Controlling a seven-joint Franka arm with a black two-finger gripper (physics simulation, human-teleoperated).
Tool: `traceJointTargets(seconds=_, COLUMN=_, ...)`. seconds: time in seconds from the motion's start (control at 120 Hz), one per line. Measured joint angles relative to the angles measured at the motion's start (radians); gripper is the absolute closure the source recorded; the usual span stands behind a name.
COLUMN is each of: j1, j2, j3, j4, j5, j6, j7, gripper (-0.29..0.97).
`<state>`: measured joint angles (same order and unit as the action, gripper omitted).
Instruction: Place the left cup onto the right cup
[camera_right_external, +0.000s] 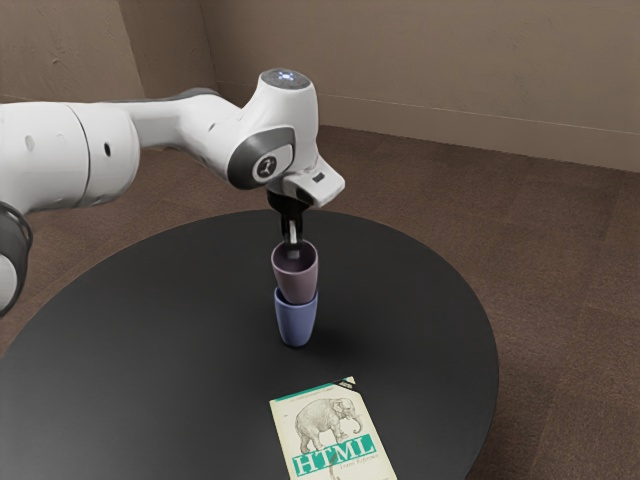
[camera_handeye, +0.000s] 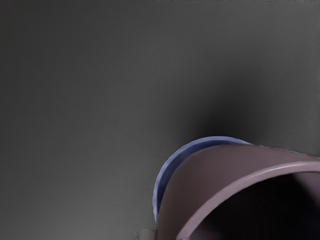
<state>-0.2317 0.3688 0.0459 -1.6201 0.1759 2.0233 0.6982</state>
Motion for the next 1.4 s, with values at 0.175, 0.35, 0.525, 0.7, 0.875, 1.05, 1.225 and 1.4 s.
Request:
traceJointTargets(seconds=0.175, j1=0.004, j2=-0.003, j3=0.001, j4=-0.031, j5=-0.034, j6=0.002, j7=-0.004, gripper=0.79)
traceJointTargets(seconds=0.35, j1=0.016, j2=0.000, j3=0.002, j4=-0.047, j5=-0.051, j6=0.002, j7=-0.008, gripper=0.79)
traceJointTargets(seconds=0.525, j1=0.020, j2=-0.003, j3=0.002, j4=-0.043, j5=-0.055, j6=-0.012, j7=-0.001, gripper=0.43)
traceJointTargets(seconds=0.7, j1=0.020, j2=-0.019, j3=0.002, j4=-0.039, j5=-0.053, j6=-0.031, j7=0.006, gripper=0.19)
traceJointTargets(seconds=0.875, j1=0.020, j2=-0.060, j3=0.002, j4=-0.039, j5=-0.048, j6=-0.060, j7=0.010, gripper=0.08)
traceJointTargets(seconds=1.05, j1=0.021, j2=-0.115, j3=0.002, j4=-0.042, j5=-0.049, j6=-0.106, j7=0.014, gripper=0.04)
traceJointTargets(seconds=1.225, j1=0.040, j2=-0.196, j3=0.002, j4=-0.046, j5=-0.056, j6=-0.193, j7=0.017, gripper=0.02)
traceJointTargets(seconds=1.4, j1=0.091, j2=-0.306, j3=0.011, j4=-0.046, j5=-0.058, j6=-0.298, j7=0.022, gripper=0.01)
